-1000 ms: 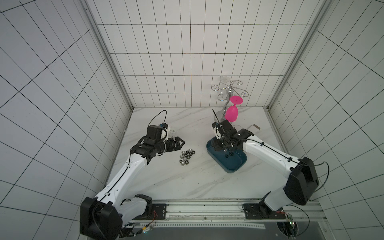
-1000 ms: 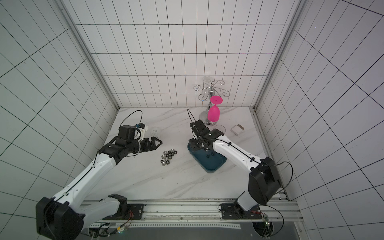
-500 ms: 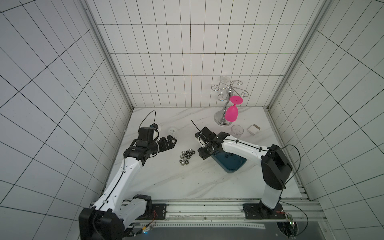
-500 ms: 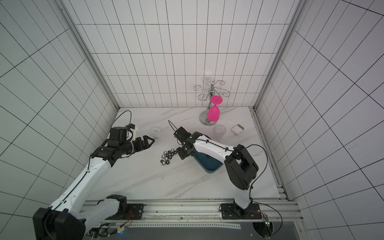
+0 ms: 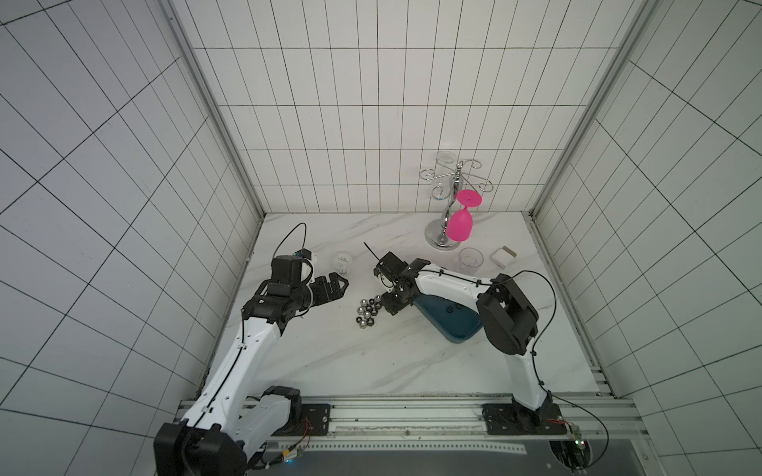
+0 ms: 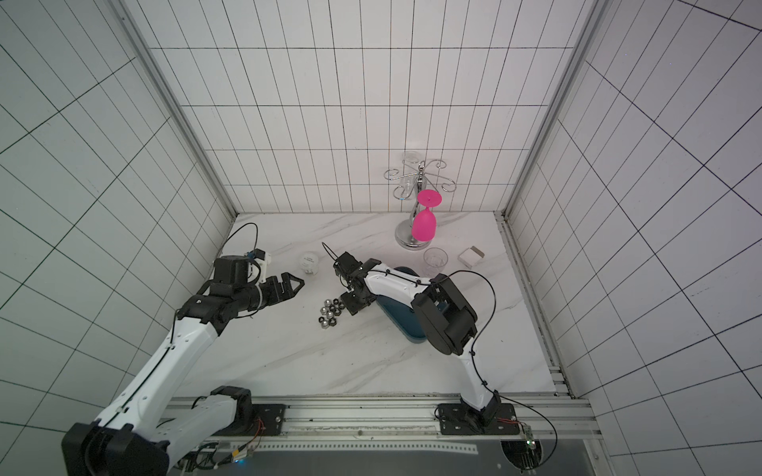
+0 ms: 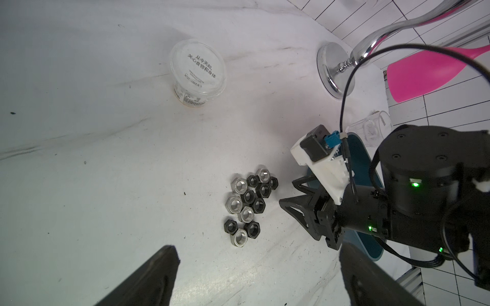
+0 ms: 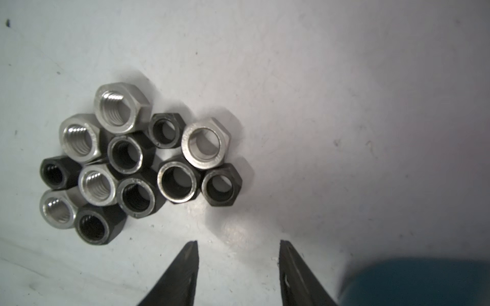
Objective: Put the nuts on the desktop into the storage box
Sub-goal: Pick up the nut from the center of the board, then place the nut in the storage box.
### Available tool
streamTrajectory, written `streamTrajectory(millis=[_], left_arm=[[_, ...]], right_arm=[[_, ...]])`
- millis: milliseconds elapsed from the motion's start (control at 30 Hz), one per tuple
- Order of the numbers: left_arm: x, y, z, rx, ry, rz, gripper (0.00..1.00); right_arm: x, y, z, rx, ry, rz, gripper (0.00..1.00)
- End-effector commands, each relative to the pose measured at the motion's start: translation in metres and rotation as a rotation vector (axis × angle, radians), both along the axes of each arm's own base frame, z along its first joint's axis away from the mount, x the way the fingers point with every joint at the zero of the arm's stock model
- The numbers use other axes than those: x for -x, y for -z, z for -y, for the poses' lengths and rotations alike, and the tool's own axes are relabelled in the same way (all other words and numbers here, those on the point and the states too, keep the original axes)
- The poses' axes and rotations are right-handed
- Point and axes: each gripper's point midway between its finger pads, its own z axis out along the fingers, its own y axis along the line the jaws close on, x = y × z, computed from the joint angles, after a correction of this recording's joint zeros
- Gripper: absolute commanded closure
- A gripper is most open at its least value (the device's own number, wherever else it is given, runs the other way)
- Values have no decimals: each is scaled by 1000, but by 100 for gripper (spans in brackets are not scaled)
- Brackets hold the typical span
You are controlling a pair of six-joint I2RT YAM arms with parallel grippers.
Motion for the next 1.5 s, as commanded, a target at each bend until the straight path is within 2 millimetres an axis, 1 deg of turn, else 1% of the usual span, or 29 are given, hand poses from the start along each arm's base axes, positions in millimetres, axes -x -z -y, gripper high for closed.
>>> streamTrajectory(millis=[0,300,333,400,433,500,600,633,700,733,800,900,967,1033,1100,1167,1233,1333,1367,1467], left_arm=[[2,3,-2,-10,8,5,2],[0,2,-5,-14,7,5,2],[0,2,-5,-17,7,6,2],[1,2,-7,-18,4,5,2],[1,2,-7,-19,2,5,2],[0,2,-9,-21,0,6,2],[0,1,-10,-21,0,10,2],[0,0,-10,-22,-1,12,2],[-1,-1,-10,-21,1,13,2],[-1,-2,-10,-20,2,15,2],[-1,-3,-10,-17,5,16,2],[-3,-7,-4,6,30,24,2],[-6,-11,2,34,51,26,2],[-8,-13,6,52,60,21,2],[-10,-15,10,66,70,18,2],[-12,-17,15,71,79,22,2],[-12,-18,22,73,96,25,2],[-10,-18,35,78,130,31,2],[-9,-18,40,82,141,31,2],[-7,-16,51,84,167,29,2]], right_arm=[[1,0,-9,8,-27,-13,49],[-6,8,-24,2,-41,-15,51],[-3,11,-22,20,-44,-29,52],[-4,11,-24,20,-49,-29,54],[-4,12,-25,20,-53,-27,56],[-4,11,-27,21,-55,-27,65],[-3,12,-26,23,-55,-31,70],[-2,11,-25,23,-54,-32,73],[-2,5,-24,13,-47,-24,78],[-1,-2,-24,-4,-41,-16,80],[-2,-23,-25,-58,-26,20,81],[-4,-68,-23,-150,6,85,81],[-4,-98,-14,-197,33,123,81],[-4,-122,-2,-232,66,152,81],[-5,-137,15,-255,105,167,81],[-9,-142,39,-259,168,171,81],[-14,-136,66,-245,235,156,81],[-22,-116,105,-196,323,128,81],[-25,-106,118,-167,350,113,81],[-28,-79,142,-110,397,54,81]])
